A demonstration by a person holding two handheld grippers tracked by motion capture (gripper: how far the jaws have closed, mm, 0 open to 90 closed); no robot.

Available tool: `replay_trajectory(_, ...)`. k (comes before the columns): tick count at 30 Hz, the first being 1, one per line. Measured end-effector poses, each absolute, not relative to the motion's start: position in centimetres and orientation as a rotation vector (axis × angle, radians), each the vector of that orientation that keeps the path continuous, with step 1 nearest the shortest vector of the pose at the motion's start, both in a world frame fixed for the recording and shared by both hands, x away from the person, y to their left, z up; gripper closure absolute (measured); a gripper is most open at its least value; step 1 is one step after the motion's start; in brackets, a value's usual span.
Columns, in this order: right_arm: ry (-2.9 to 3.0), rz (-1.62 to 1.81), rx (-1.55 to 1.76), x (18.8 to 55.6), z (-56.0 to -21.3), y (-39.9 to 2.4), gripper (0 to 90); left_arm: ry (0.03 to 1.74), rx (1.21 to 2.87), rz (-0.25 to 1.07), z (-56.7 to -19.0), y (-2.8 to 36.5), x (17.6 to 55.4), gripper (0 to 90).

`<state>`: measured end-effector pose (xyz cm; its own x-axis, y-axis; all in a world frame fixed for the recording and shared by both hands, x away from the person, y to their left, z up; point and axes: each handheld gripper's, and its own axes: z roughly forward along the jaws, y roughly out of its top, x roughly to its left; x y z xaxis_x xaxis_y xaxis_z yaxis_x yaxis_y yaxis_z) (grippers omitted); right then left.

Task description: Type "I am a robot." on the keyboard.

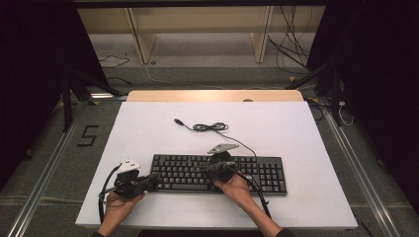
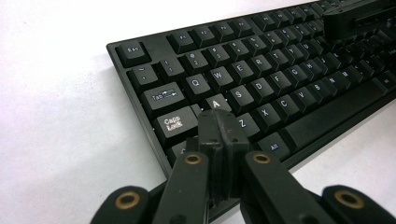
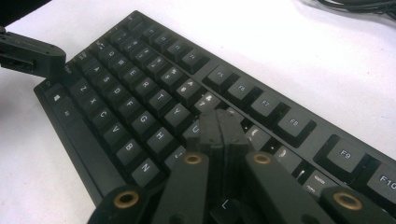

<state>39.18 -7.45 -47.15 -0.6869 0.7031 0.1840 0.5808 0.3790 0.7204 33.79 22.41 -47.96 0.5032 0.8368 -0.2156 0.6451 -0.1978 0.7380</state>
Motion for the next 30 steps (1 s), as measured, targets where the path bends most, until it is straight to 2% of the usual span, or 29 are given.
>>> replay_trajectory(30, 2.488, 1.153, 1.169, 39.42, -47.85, -7.21, 90.0, 1.248, 1.954, 0.276, -48.33, 22.28, 34.00, 89.1)
